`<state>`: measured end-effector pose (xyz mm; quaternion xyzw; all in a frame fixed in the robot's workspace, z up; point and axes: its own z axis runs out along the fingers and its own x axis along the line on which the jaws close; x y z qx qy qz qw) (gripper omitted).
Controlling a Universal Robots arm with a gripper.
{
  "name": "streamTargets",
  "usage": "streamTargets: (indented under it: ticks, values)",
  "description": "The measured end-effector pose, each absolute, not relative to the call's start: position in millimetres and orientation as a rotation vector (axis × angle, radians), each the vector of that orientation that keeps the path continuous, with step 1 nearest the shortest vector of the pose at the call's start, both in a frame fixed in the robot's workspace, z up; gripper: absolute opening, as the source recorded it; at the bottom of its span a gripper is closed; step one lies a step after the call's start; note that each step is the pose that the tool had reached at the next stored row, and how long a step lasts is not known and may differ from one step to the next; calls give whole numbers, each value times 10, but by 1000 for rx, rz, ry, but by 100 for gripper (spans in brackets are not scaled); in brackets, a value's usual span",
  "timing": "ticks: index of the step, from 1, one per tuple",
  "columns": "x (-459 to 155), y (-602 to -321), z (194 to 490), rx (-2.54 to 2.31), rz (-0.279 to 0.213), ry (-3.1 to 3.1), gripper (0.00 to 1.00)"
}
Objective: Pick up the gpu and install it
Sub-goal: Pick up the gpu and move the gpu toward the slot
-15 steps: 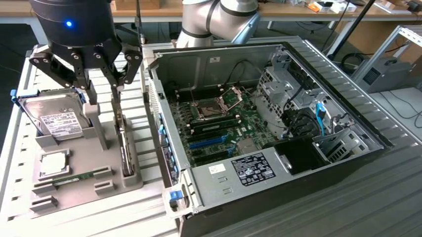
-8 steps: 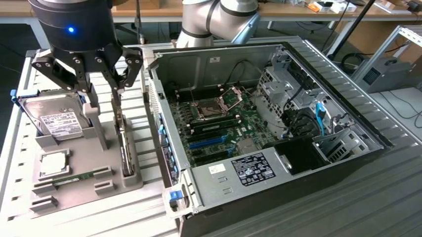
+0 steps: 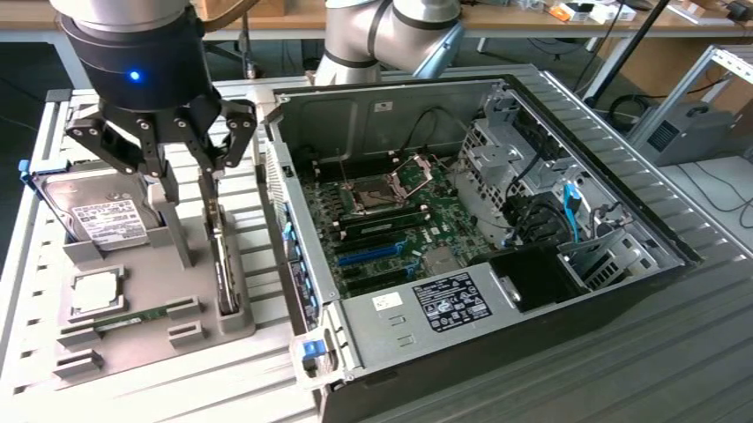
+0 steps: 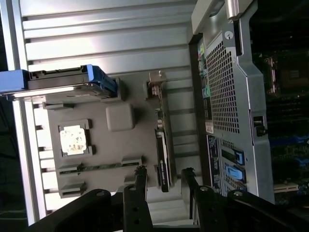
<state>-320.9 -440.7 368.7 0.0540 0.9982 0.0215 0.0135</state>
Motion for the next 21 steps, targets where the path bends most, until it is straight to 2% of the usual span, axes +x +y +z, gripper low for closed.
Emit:
streamTargets:
  ticks: [21]
  values:
    - [-3209,-4407,3236,168,67,3109,42]
